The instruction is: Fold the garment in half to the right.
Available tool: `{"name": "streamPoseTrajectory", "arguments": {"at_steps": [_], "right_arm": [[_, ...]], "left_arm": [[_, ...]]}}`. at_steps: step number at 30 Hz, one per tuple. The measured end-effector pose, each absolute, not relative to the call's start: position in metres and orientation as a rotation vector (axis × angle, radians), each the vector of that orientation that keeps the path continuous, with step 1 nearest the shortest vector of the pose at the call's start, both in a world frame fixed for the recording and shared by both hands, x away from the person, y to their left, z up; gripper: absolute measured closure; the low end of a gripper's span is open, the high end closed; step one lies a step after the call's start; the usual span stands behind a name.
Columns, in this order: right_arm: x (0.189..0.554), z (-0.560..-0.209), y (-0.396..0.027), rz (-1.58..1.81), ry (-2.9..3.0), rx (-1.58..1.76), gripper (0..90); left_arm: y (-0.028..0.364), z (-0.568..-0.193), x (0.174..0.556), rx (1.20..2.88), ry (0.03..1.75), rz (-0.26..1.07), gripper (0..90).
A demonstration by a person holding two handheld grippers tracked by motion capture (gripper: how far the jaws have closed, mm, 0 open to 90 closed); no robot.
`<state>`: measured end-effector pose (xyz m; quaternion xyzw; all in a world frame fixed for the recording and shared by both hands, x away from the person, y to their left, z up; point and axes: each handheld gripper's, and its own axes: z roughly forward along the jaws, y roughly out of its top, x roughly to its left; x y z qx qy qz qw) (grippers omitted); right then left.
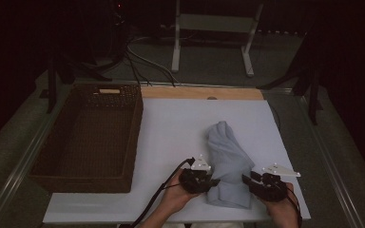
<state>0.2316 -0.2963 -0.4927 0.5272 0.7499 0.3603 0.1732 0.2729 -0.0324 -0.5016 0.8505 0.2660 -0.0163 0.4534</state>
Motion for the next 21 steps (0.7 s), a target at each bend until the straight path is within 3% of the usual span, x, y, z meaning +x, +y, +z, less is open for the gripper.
{"name": "streamPoseTrajectory", "arguments": {"at_steps": [21], "right_arm": [[0.251, -0.498, -0.278, 1.025, 2.150, 1.514, 56.8]], "left_arm": [[-0.017, -0.496, 0.279, 2.114, 0.682, 0.026, 79.1]]}}
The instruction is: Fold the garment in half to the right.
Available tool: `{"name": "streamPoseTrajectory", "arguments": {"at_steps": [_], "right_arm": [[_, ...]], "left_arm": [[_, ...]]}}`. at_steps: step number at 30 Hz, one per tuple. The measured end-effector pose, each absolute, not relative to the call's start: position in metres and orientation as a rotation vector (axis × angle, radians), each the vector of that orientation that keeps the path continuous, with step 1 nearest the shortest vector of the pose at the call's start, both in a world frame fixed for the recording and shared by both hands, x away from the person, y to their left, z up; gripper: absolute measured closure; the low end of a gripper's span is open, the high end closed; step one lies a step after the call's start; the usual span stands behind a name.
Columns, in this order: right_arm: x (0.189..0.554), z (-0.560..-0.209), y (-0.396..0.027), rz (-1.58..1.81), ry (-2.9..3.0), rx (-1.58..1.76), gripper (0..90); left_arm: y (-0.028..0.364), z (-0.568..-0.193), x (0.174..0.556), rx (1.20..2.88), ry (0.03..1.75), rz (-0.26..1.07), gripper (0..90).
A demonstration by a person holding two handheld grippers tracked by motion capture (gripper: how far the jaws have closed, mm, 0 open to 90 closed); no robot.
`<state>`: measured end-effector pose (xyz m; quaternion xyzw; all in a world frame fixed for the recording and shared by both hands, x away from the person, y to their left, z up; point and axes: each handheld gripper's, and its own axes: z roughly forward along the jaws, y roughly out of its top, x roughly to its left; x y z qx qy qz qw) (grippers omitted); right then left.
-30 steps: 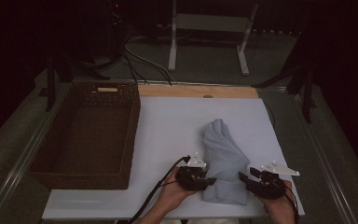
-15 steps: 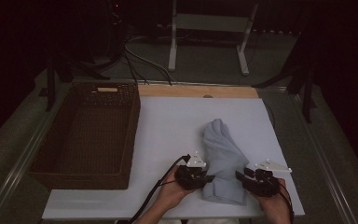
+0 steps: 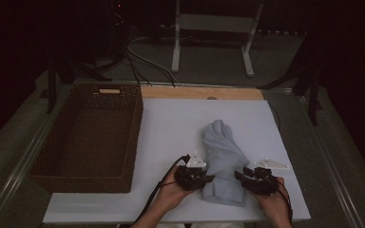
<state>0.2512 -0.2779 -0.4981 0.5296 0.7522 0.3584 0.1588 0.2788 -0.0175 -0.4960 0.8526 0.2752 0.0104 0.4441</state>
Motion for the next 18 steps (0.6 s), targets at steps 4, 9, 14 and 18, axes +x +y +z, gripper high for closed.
{"name": "streamPoseTrajectory", "arguments": {"at_steps": [4, 9, 14, 18], "right_arm": [[0.254, -0.498, -0.275, 1.025, 2.159, 1.505, 56.4], [0.260, -0.498, -0.268, 1.020, 2.169, 1.492, 56.5], [0.265, -0.498, -0.261, 1.030, 2.176, 1.488, 54.8], [0.269, -0.498, -0.256, 1.034, 2.181, 1.486, 52.1]], "left_arm": [[-0.015, -0.495, 0.279, 2.110, 0.692, 0.031, 79.1], [-0.009, -0.494, 0.280, 2.107, 0.708, 0.047, 79.2], [-0.003, -0.493, 0.280, 2.107, 0.722, 0.061, 79.1], [0.003, -0.492, 0.280, 2.102, 0.735, 0.069, 79.1]]}}
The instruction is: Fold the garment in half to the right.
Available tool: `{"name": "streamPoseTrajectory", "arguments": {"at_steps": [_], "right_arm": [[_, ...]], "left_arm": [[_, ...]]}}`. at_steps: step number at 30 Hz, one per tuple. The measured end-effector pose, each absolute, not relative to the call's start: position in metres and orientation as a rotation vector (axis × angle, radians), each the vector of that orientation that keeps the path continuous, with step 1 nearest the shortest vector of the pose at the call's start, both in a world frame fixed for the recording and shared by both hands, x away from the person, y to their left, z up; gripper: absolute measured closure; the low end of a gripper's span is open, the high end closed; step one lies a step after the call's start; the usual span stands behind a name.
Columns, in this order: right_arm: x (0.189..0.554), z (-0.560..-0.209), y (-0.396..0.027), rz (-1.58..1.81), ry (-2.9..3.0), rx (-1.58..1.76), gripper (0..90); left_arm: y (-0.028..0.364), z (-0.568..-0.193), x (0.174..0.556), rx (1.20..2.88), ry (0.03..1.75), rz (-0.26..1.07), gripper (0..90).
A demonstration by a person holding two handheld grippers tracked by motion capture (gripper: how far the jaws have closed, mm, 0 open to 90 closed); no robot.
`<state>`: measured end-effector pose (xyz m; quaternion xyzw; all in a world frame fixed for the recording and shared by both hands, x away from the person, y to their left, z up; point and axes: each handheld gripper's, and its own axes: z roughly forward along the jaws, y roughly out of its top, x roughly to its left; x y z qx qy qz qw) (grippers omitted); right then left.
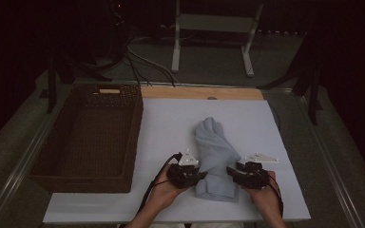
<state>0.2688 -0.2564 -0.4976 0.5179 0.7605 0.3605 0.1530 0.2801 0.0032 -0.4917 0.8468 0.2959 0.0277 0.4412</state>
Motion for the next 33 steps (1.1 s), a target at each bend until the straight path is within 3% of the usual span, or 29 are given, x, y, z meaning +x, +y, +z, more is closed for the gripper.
{"name": "streamPoseTrajectory", "arguments": {"at_steps": [20, 33], "right_arm": [[0.282, -0.499, -0.227, 1.049, 2.220, 1.439, 51.3], [0.278, -0.495, -0.229, 1.040, 2.219, 1.433, 47.7]], "left_arm": [[0.026, -0.490, 0.270, 2.081, 0.783, 0.087, 79.0], [0.027, -0.495, 0.271, 2.071, 0.811, 0.068, 75.2]]}}
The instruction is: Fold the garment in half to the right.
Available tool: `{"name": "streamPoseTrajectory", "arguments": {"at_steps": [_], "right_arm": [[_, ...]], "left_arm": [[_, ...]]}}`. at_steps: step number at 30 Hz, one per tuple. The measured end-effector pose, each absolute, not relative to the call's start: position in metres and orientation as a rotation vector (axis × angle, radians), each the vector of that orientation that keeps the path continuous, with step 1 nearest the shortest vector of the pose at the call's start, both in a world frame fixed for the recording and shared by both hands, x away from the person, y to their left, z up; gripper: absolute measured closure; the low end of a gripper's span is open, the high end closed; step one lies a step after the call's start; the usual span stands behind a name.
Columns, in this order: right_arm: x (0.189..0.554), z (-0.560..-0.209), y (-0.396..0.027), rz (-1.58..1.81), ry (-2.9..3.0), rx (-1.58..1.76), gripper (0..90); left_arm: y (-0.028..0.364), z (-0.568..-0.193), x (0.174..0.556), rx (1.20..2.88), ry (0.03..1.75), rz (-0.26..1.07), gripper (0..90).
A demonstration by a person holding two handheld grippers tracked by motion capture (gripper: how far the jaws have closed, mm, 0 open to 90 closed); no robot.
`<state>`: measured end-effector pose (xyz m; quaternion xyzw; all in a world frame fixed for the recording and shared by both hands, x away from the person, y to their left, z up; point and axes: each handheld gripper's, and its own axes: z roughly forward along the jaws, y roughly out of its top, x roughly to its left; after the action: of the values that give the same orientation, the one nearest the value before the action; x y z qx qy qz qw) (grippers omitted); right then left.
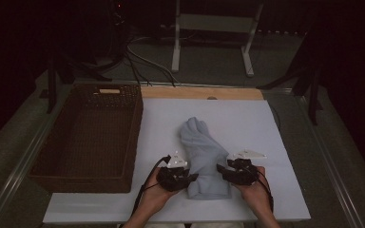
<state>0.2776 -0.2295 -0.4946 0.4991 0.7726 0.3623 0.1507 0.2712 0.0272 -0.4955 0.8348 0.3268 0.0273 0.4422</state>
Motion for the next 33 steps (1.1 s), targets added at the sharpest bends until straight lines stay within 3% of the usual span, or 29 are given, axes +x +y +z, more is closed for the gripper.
{"name": "streamPoseTrajectory", "arguments": {"at_steps": [18, 33], "right_arm": [[0.258, -0.495, -0.237, 1.019, 2.232, 1.430, 40.5], [0.253, -0.504, -0.234, 0.980, 2.276, 1.425, 39.7]], "left_arm": [[0.026, -0.499, 0.270, 2.080, 0.818, 0.069, 75.3], [0.026, -0.500, 0.269, 2.081, 0.821, 0.073, 75.2]]}}
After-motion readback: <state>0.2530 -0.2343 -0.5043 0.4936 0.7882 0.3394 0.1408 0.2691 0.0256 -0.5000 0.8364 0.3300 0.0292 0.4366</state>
